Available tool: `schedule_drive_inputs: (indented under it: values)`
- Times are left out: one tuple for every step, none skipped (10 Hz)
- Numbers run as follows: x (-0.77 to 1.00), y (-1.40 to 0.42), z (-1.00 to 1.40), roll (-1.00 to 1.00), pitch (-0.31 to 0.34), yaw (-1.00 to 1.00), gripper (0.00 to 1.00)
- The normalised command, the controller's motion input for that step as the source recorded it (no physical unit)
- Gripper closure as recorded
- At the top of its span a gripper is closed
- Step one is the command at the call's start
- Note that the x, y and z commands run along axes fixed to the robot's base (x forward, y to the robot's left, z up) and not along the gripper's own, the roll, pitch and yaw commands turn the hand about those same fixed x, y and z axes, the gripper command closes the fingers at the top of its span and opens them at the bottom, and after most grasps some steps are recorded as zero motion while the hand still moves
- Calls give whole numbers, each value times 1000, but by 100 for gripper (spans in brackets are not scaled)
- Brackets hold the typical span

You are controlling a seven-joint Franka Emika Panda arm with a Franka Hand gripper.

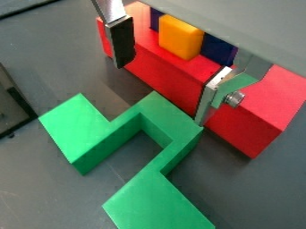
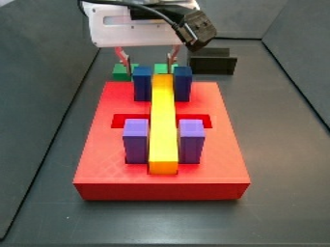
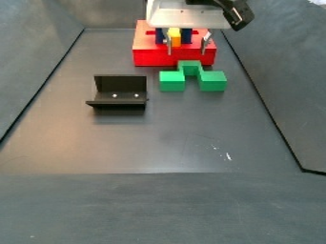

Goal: Pick up the green object. Move up. Place the green object on the fixture. Regrasp the green object. Move to above the board. Insert the green object.
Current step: Pick up the green object.

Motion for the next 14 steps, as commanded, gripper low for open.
schedule_drive_inputs:
  values:
    - [-40, 0, -271, 20, -40, 0, 0]
    - [-49, 0, -274, 23, -41, 0, 0]
    - [-43, 0, -271, 14, -34, 0, 0]
    - [0, 0, -234, 0, -36, 0, 0]
    - [0, 0, -200, 0, -49, 0, 0]
    - [0, 0, -186, -23, -61, 0, 0]
    - [0, 0, -191, -53, -83, 0, 0]
    - [0, 0, -186, -57, -87, 0, 0]
    - [0, 0, -186, -43, -76, 0, 0]
    - [0, 3, -180, -44, -74, 0, 0]
    - [0, 6, -171, -54, -67, 0, 0]
    - [0, 14, -160, -63, -67, 0, 0]
    - [0, 6, -146, -60, -69, 0, 0]
    - [0, 0, -66, -40, -44, 0, 0]
